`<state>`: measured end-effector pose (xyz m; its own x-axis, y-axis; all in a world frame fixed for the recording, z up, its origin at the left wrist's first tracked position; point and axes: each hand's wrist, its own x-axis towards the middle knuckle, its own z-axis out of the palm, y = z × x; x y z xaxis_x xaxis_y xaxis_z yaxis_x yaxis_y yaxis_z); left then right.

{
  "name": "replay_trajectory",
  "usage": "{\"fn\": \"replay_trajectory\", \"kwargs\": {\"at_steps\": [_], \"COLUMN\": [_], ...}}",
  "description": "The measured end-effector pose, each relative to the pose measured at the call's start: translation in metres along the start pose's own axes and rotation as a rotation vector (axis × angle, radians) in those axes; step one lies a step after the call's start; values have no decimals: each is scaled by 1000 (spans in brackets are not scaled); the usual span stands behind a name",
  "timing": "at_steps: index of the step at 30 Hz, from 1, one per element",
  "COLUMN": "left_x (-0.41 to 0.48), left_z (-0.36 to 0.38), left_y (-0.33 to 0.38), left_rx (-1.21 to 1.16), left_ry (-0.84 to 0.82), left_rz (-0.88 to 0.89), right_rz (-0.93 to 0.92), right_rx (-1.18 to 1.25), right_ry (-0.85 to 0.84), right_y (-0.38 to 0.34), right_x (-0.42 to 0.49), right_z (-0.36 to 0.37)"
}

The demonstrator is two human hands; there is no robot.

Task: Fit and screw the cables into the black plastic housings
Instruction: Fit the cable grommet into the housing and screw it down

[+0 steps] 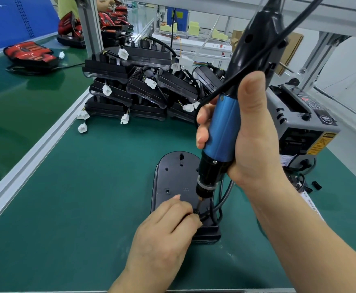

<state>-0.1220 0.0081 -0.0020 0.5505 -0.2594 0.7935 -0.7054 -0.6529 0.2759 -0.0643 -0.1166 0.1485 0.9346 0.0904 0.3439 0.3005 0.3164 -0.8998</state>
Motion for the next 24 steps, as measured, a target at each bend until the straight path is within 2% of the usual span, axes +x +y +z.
{"fn": "replay_trajectory", "kwargs": {"at_steps": [11,16,24], "left_x": [-2,-2,-1], "left_z": [1,2,-1], "left_y": [-2,-4,-2], "left_rx": [1,-16,-45], "left_ry": [-10,-2,-1], "left_rz": [9,16,6], "right_rz": [-16,50,171], "right_rx": [-5,6,-35], "right_ry": [-21,97,311], "right_y": [-1,-13,-63], "right_x": [0,3,4], "right_z": [4,-6,-66]}}
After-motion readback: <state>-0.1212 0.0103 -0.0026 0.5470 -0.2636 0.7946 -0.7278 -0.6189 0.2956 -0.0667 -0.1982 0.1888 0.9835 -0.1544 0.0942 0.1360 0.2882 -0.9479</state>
